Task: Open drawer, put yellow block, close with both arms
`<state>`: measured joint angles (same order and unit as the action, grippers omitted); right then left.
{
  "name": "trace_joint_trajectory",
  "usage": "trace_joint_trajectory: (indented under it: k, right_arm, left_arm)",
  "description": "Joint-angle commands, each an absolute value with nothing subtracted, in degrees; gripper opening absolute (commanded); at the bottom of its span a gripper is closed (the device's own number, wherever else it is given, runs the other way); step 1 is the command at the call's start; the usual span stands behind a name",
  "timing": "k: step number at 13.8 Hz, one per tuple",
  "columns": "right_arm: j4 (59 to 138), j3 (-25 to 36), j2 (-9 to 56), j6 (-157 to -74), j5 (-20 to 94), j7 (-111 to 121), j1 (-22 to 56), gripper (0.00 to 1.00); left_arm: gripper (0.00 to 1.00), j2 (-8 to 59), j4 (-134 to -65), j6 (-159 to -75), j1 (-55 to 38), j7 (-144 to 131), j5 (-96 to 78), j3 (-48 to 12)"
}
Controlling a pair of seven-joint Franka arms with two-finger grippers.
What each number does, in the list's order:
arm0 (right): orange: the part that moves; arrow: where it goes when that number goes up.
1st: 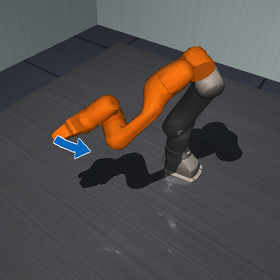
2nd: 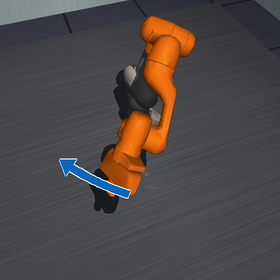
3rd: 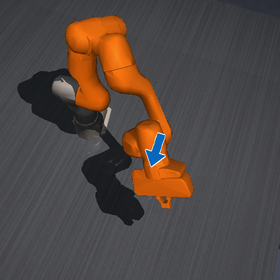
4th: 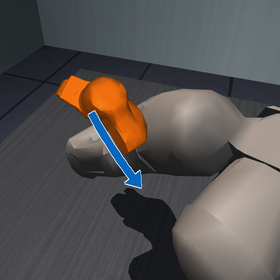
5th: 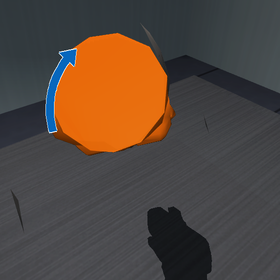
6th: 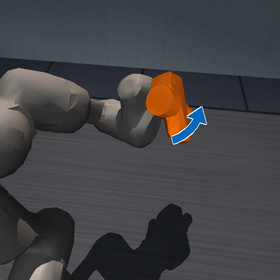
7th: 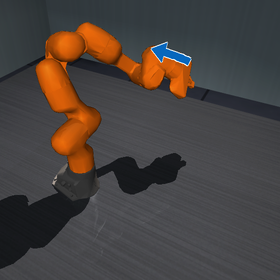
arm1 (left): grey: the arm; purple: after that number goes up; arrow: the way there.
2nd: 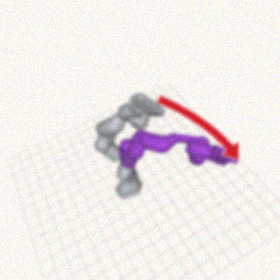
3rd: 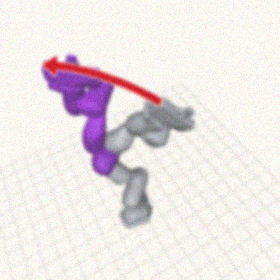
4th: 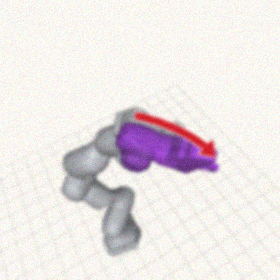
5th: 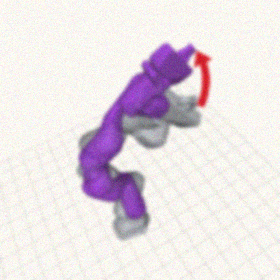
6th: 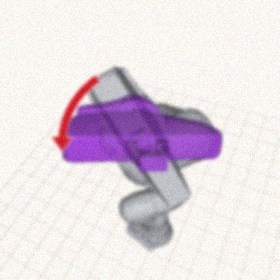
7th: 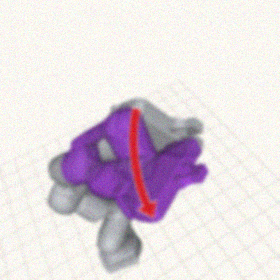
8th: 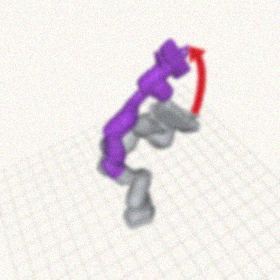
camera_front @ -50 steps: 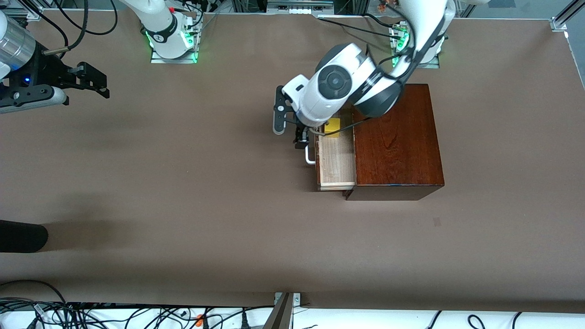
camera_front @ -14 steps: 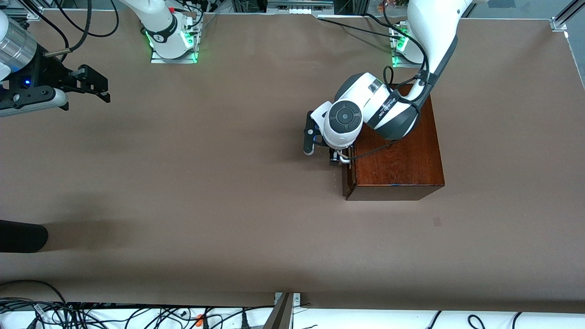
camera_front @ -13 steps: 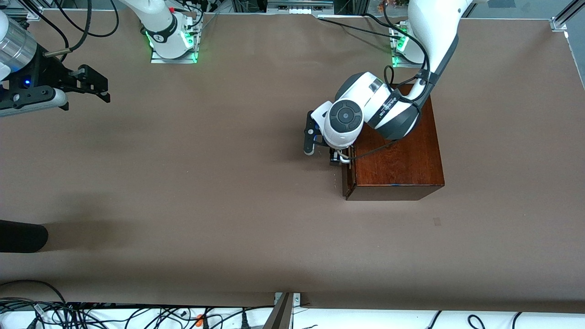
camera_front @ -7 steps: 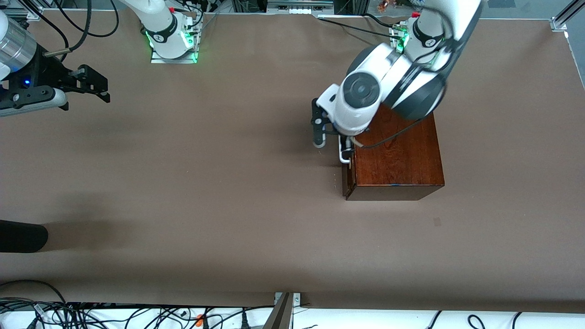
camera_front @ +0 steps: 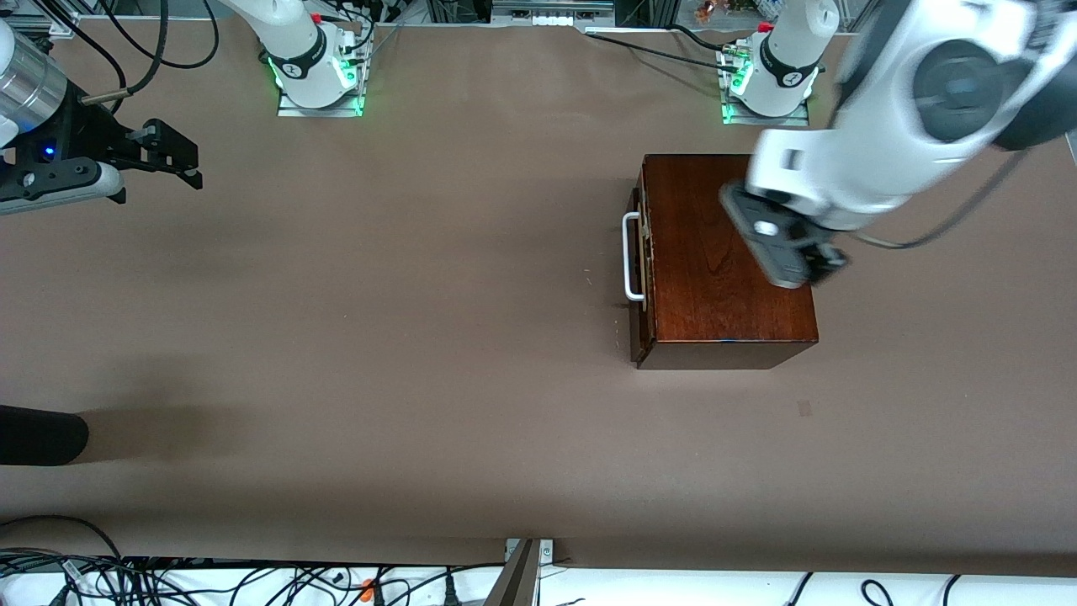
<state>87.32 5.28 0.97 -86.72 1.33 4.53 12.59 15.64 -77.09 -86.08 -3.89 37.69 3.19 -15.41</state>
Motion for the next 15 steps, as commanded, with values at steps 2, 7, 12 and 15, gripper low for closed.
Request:
trace_joint_trajectory:
  k: [2, 7, 12, 15]
  right_arm:
    - [86.0, 5.4, 1.6, -86.3, 0.8, 5.2, 12.7, 1.00]
    - [86.0, 5.4, 1.6, -86.3, 0.8, 5.3, 12.7, 1.00]
    - [86.0, 5.4, 1.6, -86.3, 0.8, 5.2, 12.7, 1.00]
    - [86.0, 5.4, 1.6, -86.3, 0.8, 5.2, 12.7, 1.00]
  left_arm:
    - [1.00, 12.1, -76.4, -85.2, -2.6, 27.5, 2.3, -8.6]
    - [1.00, 1.9, -89.9, -92.2, -3.3, -2.2, 1.5, -3.4]
    - [1.00, -2.5, -96.7, -93.4, -3.1, -4.7, 0.6, -0.2]
    - [1.00, -2.6, -96.5, -93.2, -3.1, -4.4, 0.6, -0.2]
